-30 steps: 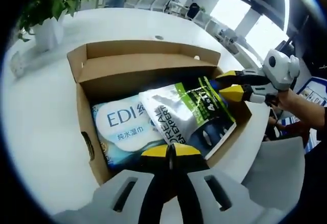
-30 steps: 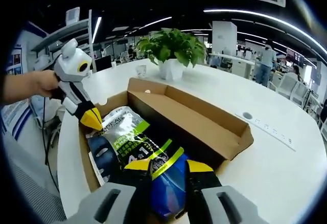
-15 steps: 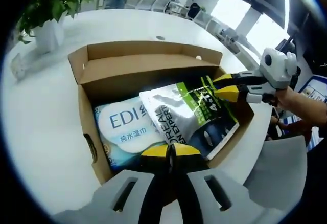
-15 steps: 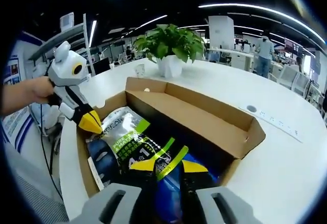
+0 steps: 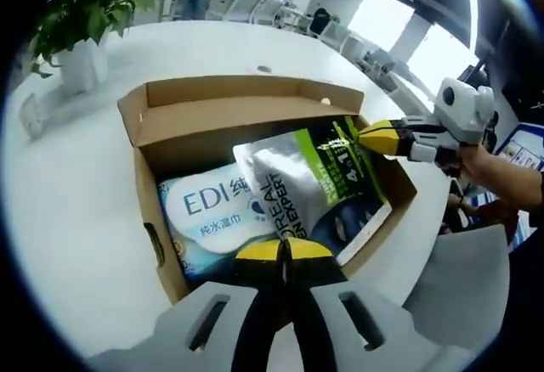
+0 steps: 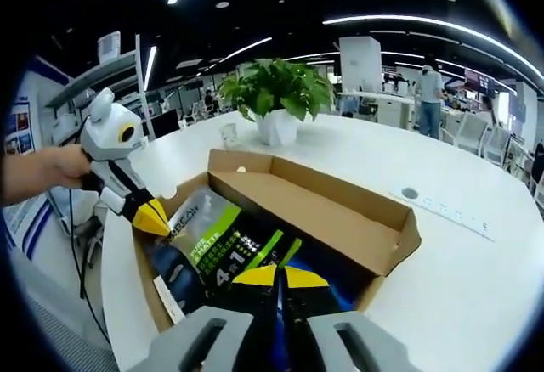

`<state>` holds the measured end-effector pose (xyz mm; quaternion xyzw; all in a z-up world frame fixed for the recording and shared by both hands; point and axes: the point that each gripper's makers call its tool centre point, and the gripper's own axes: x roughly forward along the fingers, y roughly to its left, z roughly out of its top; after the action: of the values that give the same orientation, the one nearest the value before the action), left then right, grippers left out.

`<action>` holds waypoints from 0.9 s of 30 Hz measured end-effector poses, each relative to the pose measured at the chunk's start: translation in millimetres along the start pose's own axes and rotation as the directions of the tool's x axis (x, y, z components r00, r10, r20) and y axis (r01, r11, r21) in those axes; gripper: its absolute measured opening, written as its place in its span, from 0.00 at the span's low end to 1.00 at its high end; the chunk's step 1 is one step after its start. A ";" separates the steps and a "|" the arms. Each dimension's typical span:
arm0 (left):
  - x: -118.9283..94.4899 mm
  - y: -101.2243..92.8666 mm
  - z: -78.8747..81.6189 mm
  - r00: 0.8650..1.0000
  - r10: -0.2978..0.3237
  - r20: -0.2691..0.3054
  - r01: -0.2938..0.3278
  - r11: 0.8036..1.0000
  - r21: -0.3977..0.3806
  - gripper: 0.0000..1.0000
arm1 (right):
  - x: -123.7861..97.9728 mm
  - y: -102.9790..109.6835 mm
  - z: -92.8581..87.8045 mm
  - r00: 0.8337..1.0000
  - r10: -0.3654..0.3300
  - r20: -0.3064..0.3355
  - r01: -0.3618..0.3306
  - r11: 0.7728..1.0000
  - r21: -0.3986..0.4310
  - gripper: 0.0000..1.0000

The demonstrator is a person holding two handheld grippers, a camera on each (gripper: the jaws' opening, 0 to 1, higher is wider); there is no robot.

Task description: Operate the shoe box by opening the lid, removing the specified soft item, and placing it in the target area until the item is outside and the box remains undamaged.

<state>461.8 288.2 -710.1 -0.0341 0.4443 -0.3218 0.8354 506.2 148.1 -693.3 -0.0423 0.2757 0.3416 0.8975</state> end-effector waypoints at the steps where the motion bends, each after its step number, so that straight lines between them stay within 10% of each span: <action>1: -1.4 -0.8 1.4 1.000 -0.002 0.005 0.002 1.000 0.001 0.00 | -1.1 -0.2 2.8 1.000 -0.002 0.007 0.002 1.000 0.000 0.00; 27: -9.2 -35.5 47.5 0.997 -0.040 0.065 0.036 0.998 0.058 0.00 | -41.7 -27.2 41.2 0.991 -0.059 0.117 0.057 0.998 0.020 0.00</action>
<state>476.5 254.5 -662.6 -0.0296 0.4065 -0.3488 0.8439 517.1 113.6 -639.7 -0.0228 0.2237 0.3151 0.9220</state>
